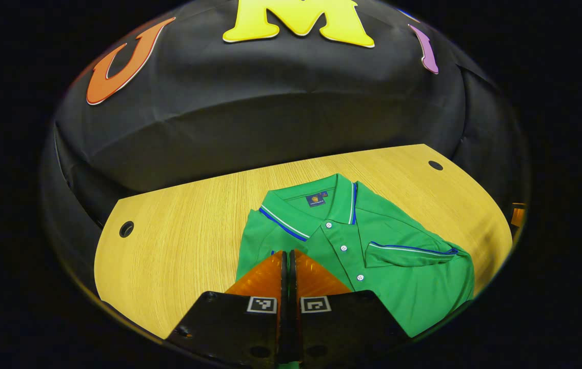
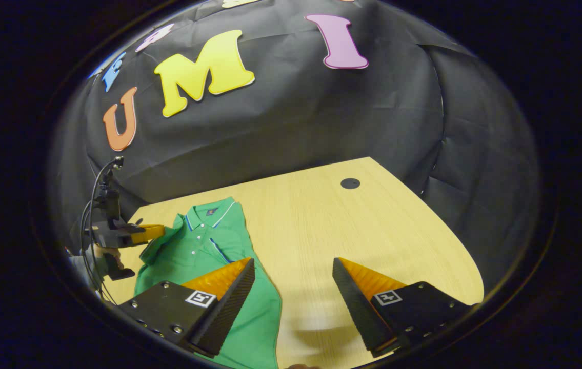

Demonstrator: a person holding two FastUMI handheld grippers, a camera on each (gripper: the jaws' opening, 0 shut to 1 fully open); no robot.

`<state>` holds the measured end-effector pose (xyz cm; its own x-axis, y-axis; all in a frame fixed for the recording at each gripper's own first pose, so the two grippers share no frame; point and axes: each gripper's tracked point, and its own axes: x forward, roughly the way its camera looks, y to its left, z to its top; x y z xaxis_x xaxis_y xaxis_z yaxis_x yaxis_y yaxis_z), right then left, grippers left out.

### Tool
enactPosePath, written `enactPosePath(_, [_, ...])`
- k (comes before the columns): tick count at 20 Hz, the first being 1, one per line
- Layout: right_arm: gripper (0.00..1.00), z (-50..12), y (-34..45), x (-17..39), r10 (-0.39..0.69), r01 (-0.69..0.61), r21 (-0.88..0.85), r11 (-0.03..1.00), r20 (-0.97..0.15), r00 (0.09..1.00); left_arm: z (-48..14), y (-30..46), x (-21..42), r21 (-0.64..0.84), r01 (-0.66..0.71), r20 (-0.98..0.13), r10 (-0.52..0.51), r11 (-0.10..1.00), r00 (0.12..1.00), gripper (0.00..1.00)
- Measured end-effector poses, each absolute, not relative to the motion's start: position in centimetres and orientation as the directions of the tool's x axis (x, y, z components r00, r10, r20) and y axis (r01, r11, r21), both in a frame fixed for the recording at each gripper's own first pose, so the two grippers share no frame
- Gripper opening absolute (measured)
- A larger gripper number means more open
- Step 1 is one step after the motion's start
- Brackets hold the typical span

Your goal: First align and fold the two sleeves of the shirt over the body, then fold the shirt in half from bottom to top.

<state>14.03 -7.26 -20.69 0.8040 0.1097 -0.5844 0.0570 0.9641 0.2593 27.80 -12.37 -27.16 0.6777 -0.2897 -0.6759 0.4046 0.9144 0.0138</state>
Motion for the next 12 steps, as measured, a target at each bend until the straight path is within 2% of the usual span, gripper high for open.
enactPosePath(3, [0.95,-20.7,-7.1,13.9,0.113,0.051,0.256,0.965,-0.584,0.804,-27.5,-12.9,27.0,0.002,0.441,-0.701,-0.314,0.897,0.641,0.04])
enactPosePath(4, [0.95,-20.7,-7.0,13.9,0.115,0.049,0.258,0.965,-0.584,0.804,-27.7,-13.1,27.2,0.013,0.432,-0.7,-0.301,0.902,0.648,0.09])
enactPosePath(6, [0.95,-20.6,-6.8,13.8,0.119,0.045,0.26,0.965,-0.581,0.805,-27.8,-12.8,27.4,0.03,0.409,-0.672,-0.284,0.912,0.684,0.95])
enactPosePath(7, [0.95,-20.5,-6.8,13.8,0.119,0.043,0.258,0.965,-0.578,0.807,-26.9,-12.6,27.0,0.03,0.405,-0.663,-0.285,0.914,0.692,0.99])
enactPosePath(12, [0.95,-21.0,-5.6,11.8,0.146,0.025,0.27,0.963,-0.593,0.792,-25.2,-10.3,21.7,0.019,0.382,-0.644,-0.281,0.924,0.712,0.99])
